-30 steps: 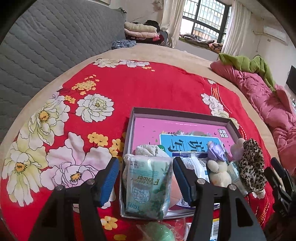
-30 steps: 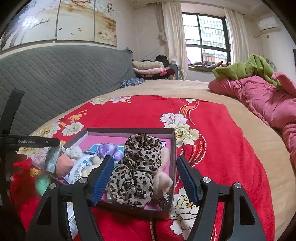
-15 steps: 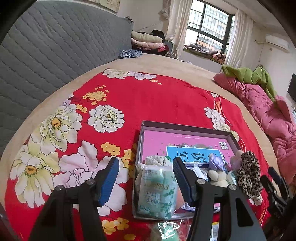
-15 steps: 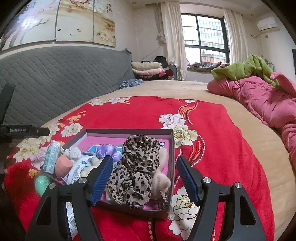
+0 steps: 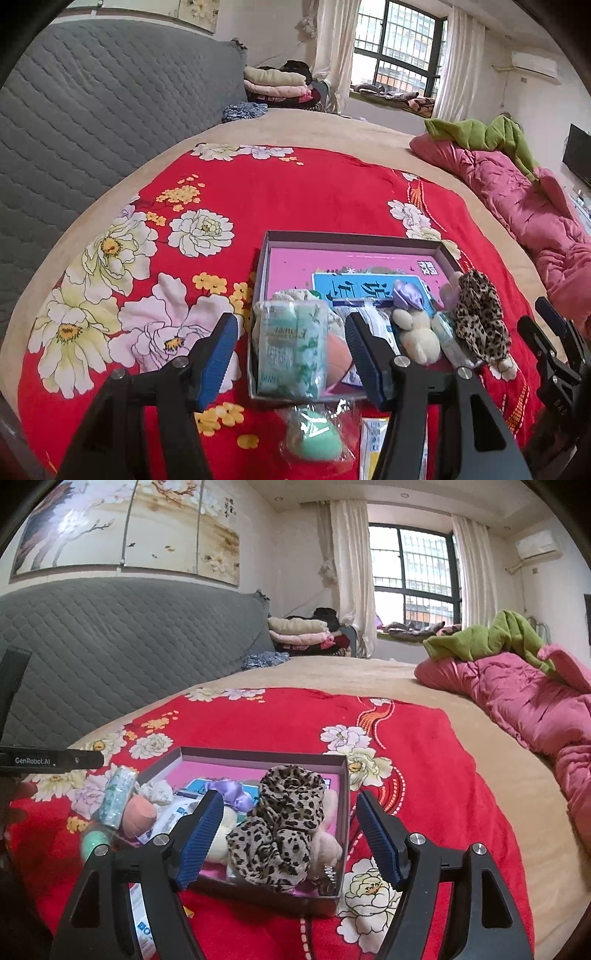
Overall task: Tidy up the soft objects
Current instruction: 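Grasp the bagged green sponge with the left tool while the right tool grasps the yellow-white snack bag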
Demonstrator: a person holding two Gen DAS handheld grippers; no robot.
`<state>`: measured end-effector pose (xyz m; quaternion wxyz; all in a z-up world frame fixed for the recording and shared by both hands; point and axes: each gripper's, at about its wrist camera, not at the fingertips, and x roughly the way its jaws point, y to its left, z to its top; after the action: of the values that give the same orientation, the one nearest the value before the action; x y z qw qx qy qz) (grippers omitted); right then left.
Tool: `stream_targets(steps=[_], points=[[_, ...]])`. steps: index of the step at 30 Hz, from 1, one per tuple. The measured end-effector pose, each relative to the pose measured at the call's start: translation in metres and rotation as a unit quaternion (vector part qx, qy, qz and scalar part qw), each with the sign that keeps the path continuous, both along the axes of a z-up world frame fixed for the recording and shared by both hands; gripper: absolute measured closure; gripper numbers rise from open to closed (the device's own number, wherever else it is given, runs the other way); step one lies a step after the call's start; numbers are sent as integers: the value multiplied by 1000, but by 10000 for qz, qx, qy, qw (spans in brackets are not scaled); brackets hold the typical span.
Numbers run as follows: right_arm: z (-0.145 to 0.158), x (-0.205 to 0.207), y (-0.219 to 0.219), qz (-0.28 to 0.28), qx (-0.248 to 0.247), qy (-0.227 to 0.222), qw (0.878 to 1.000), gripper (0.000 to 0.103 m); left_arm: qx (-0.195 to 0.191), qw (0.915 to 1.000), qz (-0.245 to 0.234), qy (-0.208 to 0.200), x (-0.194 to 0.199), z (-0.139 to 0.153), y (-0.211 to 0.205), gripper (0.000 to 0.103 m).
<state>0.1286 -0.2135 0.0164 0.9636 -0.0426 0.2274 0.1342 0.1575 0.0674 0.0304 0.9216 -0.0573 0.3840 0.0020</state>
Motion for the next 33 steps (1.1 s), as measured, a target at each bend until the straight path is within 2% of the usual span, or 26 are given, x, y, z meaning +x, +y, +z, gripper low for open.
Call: stream_targets(steps=[9,13,24,28,33], points=[[3,-24,11,97,60,157,9998,27,53,10000,-37,21,-20,1,0,43],[1,-36,25,203,-98,265,9994,27,88,9999,-123,57,-30,1,-3,43],[-19,-50,47,64,228,1175,9928,27,100,9992,-277,260,-56,-11,5,43],[-26,-58,59,91,72,1373,9905,27,98,9988,-310,378,-62,-20,9,43],[-40,-62,73,1,236,1774,9838,27,33,9980,-351,528,-68,-32,14,43]])
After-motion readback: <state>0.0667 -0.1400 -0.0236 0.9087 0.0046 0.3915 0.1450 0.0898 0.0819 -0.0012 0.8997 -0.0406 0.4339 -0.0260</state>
